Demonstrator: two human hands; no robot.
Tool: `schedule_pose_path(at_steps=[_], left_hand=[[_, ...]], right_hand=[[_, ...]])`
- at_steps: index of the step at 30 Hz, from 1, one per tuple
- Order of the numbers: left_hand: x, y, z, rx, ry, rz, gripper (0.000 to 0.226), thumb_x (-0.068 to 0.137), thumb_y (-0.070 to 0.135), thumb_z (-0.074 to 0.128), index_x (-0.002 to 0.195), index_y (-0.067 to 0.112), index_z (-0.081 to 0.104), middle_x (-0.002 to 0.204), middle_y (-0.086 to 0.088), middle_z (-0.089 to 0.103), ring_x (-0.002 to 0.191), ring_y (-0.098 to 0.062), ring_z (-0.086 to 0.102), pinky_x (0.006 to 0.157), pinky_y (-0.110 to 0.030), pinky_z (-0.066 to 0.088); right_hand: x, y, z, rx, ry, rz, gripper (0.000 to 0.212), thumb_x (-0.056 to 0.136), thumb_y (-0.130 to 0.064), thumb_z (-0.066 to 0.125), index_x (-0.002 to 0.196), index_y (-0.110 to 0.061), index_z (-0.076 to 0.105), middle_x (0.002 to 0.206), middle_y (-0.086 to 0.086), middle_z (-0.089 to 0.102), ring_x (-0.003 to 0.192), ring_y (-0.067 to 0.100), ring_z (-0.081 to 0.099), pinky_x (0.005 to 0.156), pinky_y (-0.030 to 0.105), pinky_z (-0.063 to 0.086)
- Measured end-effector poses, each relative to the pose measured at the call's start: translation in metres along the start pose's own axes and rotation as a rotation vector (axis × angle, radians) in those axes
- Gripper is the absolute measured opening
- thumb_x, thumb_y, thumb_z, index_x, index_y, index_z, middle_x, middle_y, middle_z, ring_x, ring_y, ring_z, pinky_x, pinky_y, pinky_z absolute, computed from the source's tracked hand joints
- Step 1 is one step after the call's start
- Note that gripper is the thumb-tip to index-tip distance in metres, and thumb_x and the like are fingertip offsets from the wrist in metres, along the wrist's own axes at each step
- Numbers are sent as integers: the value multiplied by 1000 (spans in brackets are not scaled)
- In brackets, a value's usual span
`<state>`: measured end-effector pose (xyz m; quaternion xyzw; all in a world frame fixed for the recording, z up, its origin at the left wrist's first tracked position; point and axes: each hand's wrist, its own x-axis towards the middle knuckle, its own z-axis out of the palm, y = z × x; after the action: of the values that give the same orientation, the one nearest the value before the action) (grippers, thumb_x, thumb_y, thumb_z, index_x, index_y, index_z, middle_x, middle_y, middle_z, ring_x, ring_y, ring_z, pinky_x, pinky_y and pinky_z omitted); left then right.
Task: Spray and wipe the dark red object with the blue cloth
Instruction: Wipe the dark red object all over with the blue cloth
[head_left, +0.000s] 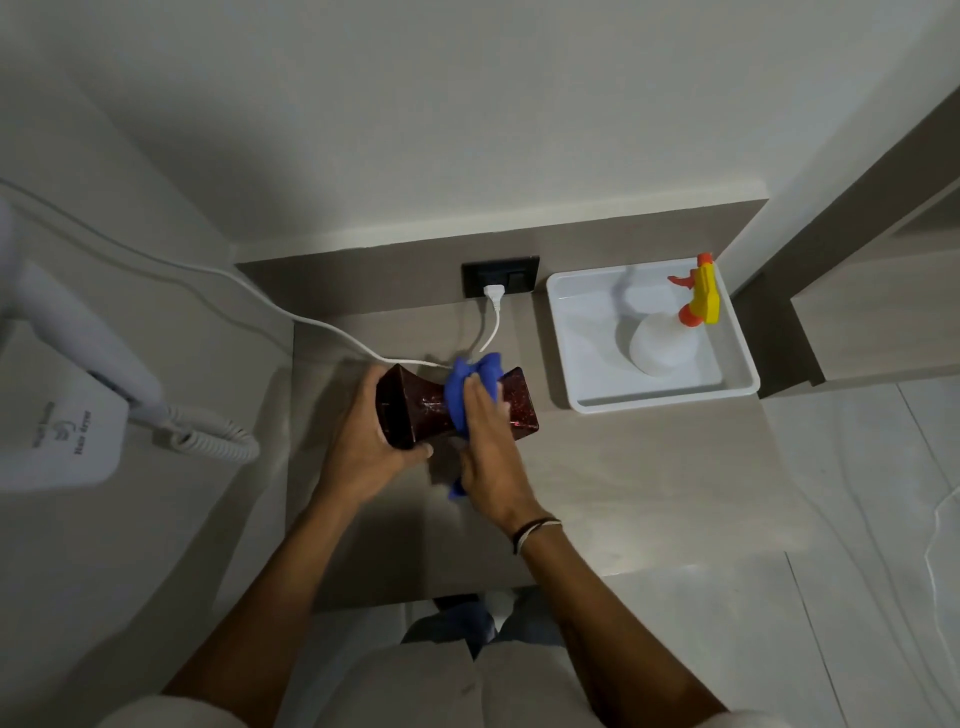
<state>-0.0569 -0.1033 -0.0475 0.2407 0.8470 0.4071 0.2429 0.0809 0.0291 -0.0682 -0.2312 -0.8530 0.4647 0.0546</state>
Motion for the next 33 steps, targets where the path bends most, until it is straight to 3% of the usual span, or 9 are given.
schedule_pose_path(at_steps=[4,7,11,16,18,21,24,29,33], left_hand=[[3,2,3,-22,48,43,76,68,34,89,137,34,57,128,13,70,118,1,67,95,-16,53],[0,-4,-2,75,46,59,82,60,23,97,130,31,56,123,10,65,108,4,63,90,-22,52],[-3,-5,-1,183,82,63,103,52,16,99,142,29,51,127,16,51,112,-3,55,92,-21,47],[5,12,6,159,98,78,107,56,23,98,153,17,52,146,-5,57,124,-17,57,100,-33,52],[6,12,2,135,71,90,99,60,32,93,150,20,54,144,-5,60,125,-20,62,101,-40,56],[7,7,-3,207,67,66,112,56,18,102,155,12,51,149,-10,56,131,-29,60,107,-38,52],[7,7,-3,227,76,47,117,53,12,100,158,11,49,153,-9,52,136,-28,57,112,-34,48],[13,14,-4,89,107,-28,109,49,44,90,151,29,55,139,4,57,127,-20,61,108,-44,55],[16,20,-11,-87,115,-244,129,52,64,91,162,53,25,155,0,59,142,-24,57,116,-52,50]], right_hand=[[-2,-31,21,63,-102,-213,98,91,10,49,172,-17,2,181,5,-2,166,21,8,130,10,3],[-7,-2,9,17,-128,-164,92,105,0,51,171,-32,-3,179,-14,-10,168,24,0,138,37,8],[-7,47,-29,-329,10,5,85,101,6,56,170,-8,9,180,8,-3,168,33,4,136,52,16],[-4,-16,-8,-59,-6,-60,58,110,-40,44,165,-27,32,151,-3,58,126,28,67,104,28,58],[-9,-31,8,44,-58,-206,76,104,-18,42,172,-27,8,170,-15,27,137,29,55,113,11,44],[-2,-10,-10,-32,-99,-138,84,106,-14,51,169,-43,3,179,-4,13,159,34,35,128,41,36],[2,33,-41,-169,-51,59,76,107,-3,52,171,-19,14,180,10,12,165,33,22,135,47,25],[3,49,-62,176,94,240,80,94,21,46,167,-7,27,169,14,37,149,31,48,123,30,39],[6,43,-60,411,170,334,76,95,23,42,164,-8,35,159,13,48,126,13,63,99,15,56]])
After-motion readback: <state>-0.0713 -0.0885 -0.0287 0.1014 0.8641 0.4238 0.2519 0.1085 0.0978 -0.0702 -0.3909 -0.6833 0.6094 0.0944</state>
